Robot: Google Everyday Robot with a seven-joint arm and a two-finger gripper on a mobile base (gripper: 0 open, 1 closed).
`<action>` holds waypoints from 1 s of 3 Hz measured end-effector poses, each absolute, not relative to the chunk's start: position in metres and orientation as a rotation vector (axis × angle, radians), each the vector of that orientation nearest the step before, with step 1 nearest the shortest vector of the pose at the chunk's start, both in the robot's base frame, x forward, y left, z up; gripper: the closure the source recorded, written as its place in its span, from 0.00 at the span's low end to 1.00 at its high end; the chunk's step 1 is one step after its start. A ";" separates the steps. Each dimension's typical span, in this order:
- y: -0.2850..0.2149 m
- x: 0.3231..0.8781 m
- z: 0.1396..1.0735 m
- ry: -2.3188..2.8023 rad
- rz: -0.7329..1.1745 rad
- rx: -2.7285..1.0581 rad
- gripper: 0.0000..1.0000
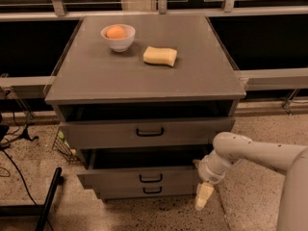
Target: Open middle drawer
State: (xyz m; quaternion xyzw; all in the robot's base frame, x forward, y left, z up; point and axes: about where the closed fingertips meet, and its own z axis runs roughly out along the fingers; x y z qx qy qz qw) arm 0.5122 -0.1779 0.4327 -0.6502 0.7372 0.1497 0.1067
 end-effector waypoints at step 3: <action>-0.202 0.458 0.444 2.305 0.686 -1.820 0.00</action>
Offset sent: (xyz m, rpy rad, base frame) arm -0.0522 -0.0271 0.0151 0.0658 0.1598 -0.0854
